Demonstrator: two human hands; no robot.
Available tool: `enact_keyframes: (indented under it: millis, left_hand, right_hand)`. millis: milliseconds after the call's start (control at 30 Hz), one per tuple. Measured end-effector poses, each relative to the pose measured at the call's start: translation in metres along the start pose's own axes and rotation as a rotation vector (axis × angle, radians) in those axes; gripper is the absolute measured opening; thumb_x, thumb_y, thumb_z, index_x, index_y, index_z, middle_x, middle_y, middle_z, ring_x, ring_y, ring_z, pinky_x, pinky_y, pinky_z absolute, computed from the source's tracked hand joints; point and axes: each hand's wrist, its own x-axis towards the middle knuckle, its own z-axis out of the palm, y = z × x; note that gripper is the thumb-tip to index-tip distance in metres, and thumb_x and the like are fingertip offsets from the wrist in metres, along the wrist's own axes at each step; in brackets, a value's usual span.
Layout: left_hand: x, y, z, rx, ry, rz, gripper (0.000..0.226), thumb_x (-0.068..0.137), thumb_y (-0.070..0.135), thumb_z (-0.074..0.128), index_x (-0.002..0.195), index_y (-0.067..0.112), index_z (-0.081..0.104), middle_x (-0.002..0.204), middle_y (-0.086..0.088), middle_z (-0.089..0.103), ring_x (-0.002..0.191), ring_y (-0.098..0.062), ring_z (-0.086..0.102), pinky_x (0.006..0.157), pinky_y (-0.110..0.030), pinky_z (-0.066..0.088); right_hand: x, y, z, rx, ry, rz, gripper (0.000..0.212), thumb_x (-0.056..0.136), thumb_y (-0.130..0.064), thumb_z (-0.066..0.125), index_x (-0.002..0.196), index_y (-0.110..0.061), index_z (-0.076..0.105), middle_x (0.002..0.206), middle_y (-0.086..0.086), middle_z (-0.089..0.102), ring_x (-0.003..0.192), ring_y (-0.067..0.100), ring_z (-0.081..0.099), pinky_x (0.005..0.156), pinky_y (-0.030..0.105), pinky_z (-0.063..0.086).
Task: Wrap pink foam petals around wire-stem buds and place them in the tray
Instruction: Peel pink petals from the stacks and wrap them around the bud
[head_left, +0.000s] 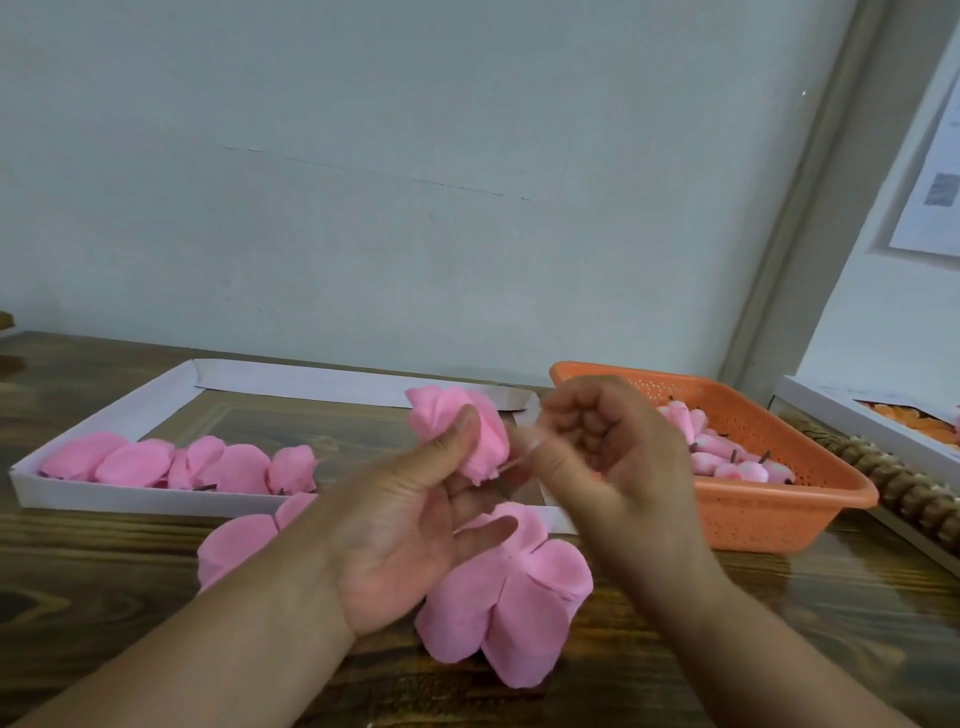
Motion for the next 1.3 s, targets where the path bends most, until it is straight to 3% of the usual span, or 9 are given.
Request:
enact_keyframes:
  millis: [100, 200, 300, 433, 667, 800, 933, 1133, 1300]
  left_hand:
    - [-0.001, -0.002, 0.001, -0.034, -0.046, 0.017, 0.028, 0.069, 0.036, 0.065, 0.079, 0.013, 0.078, 0.104, -0.013, 0.071, 0.101, -0.025, 0.066, 0.099, -0.048, 0.046]
    - [-0.001, -0.003, 0.005, -0.020, -0.077, 0.039, 0.028, 0.077, 0.038, 0.058, 0.062, 0.018, 0.072, 0.078, -0.003, 0.068, 0.087, -0.019, 0.066, 0.096, -0.045, 0.047]
    - [-0.003, -0.004, 0.008, -0.110, 0.019, 0.008, 0.019, 0.068, 0.035, 0.065, 0.066, 0.018, 0.071, 0.073, -0.001, 0.065, 0.072, -0.014, 0.066, 0.074, -0.036, 0.056]
    - [-0.003, -0.009, 0.011, -0.138, 0.087, -0.002, 0.025, 0.060, 0.031, 0.071, 0.079, 0.015, 0.068, 0.075, -0.003, 0.064, 0.073, -0.014, 0.062, 0.079, -0.037, 0.056]
    - [-0.004, -0.011, 0.011, -0.092, 0.036, 0.056, 0.027, 0.063, 0.025, 0.069, 0.088, 0.013, 0.070, 0.093, -0.013, 0.065, 0.090, -0.020, 0.063, 0.086, -0.040, 0.052]
    - [-0.006, -0.008, 0.015, -0.027, 0.031, 0.154, 0.007, 0.064, 0.022, 0.067, 0.066, 0.018, 0.073, 0.081, -0.008, 0.065, 0.077, -0.018, 0.067, 0.084, -0.036, 0.052]
    - [-0.006, -0.007, 0.019, -0.014, 0.049, 0.253, 0.019, 0.073, 0.008, 0.061, 0.058, 0.016, 0.069, 0.066, -0.003, 0.063, 0.068, -0.016, 0.067, 0.073, -0.033, 0.057]
    - [-0.006, -0.006, 0.017, -0.014, 0.056, 0.267, 0.017, 0.076, 0.010, 0.058, 0.091, 0.001, 0.056, 0.085, -0.015, 0.058, 0.080, -0.025, 0.065, 0.061, -0.030, 0.058]
    - [-0.004, -0.005, 0.015, 0.028, 0.055, 0.298, 0.016, 0.075, 0.011, 0.058, 0.084, -0.001, 0.053, 0.077, -0.002, 0.065, 0.095, -0.019, 0.063, 0.082, -0.030, 0.056]
  right_hand:
    - [-0.010, 0.008, 0.015, -0.225, -0.042, -0.208, 0.032, 0.067, -0.023, 0.077, 0.088, -0.024, 0.053, 0.076, -0.011, 0.058, 0.065, 0.004, 0.058, 0.058, 0.016, 0.046]
    - [-0.016, 0.014, 0.019, -0.465, -0.050, -0.464, 0.030, 0.075, -0.023, 0.071, 0.097, -0.014, 0.053, 0.082, -0.004, 0.059, 0.069, 0.011, 0.057, 0.058, 0.030, 0.049]
    - [-0.016, 0.017, 0.020, -0.715, 0.001, -0.693, 0.032, 0.079, -0.014, 0.070, 0.101, -0.010, 0.048, 0.078, 0.008, 0.064, 0.061, 0.025, 0.058, 0.050, 0.036, 0.047]
    - [-0.017, 0.017, 0.019, -0.895, 0.090, -0.817, 0.025, 0.082, -0.014, 0.068, 0.096, -0.008, 0.048, 0.069, 0.009, 0.063, 0.051, 0.026, 0.053, 0.044, 0.035, 0.044]
    - [-0.016, 0.013, 0.019, -0.671, 0.098, -0.656, 0.005, 0.084, -0.005, 0.060, 0.085, -0.003, 0.065, 0.074, 0.010, 0.065, 0.053, 0.028, 0.057, 0.043, 0.036, 0.047]
    - [-0.018, 0.011, 0.022, -0.488, 0.062, -0.496, 0.012, 0.083, -0.009, 0.059, 0.089, -0.002, 0.066, 0.082, 0.005, 0.065, 0.065, 0.017, 0.058, 0.051, 0.035, 0.049]
    - [-0.021, 0.011, 0.029, -0.360, 0.091, -0.381, 0.017, 0.080, -0.013, 0.061, 0.093, -0.003, 0.066, 0.076, 0.002, 0.064, 0.062, 0.007, 0.052, 0.055, 0.026, 0.047]
    - [-0.021, 0.006, 0.033, -0.194, 0.097, -0.231, 0.014, 0.075, -0.008, 0.069, 0.088, -0.008, 0.065, 0.076, -0.004, 0.062, 0.061, 0.010, 0.059, 0.053, 0.028, 0.051]
    - [-0.021, 0.004, 0.033, -0.064, 0.064, -0.122, 0.016, 0.072, -0.003, 0.066, 0.085, -0.013, 0.064, 0.077, 0.000, 0.065, 0.067, 0.013, 0.066, 0.062, 0.026, 0.056]
